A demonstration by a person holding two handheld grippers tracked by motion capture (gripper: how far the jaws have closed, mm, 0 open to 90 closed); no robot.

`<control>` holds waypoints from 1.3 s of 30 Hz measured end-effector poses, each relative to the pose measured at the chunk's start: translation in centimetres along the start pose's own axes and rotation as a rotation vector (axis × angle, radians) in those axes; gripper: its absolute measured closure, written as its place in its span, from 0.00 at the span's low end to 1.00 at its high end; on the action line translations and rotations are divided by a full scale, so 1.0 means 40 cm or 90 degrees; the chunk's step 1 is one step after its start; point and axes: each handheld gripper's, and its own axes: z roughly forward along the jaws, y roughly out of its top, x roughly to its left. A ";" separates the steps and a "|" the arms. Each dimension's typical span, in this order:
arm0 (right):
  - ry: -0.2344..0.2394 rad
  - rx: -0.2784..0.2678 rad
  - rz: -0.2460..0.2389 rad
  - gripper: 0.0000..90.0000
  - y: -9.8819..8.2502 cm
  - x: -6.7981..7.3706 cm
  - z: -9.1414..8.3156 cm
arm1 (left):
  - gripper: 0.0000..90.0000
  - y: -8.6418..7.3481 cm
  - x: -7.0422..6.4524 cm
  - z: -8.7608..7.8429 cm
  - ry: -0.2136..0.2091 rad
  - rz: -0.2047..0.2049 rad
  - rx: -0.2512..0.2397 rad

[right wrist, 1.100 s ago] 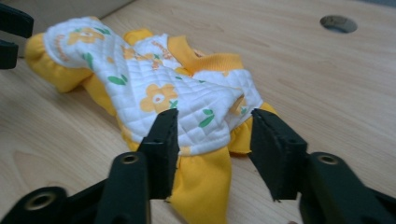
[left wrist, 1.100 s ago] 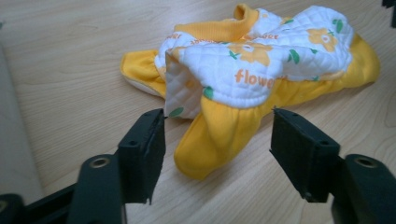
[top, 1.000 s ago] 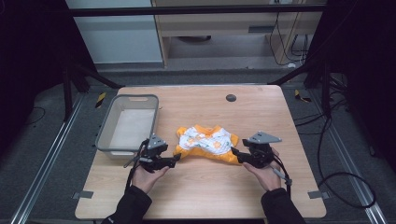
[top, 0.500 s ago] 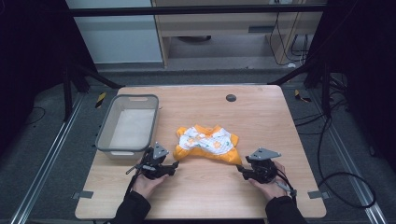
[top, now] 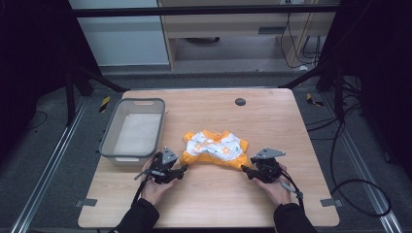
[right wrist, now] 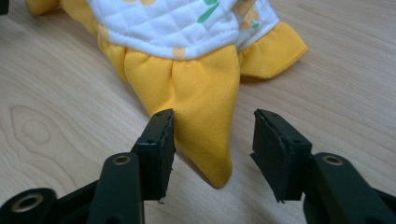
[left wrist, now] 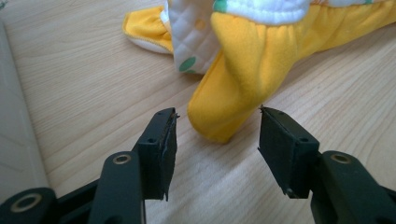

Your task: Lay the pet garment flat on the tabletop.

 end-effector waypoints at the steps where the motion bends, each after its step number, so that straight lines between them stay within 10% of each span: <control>1: -0.004 0.000 0.001 0.57 0.001 0.000 0.003 | 0.51 0.002 -0.002 0.007 -0.002 0.002 -0.006; 15: 0.047 0.027 0.018 0.97 0.011 -0.001 -0.011 | 0.94 0.012 -0.014 0.000 -0.022 0.013 0.006; 32: 0.134 -0.075 0.018 0.97 0.029 0.035 -0.193 | 0.96 0.037 -0.028 -0.179 -0.140 -0.011 -0.023; 39: 0.149 -0.002 0.034 0.97 -0.021 0.051 -0.200 | 0.95 -0.018 -0.057 -0.175 -0.153 -0.024 0.048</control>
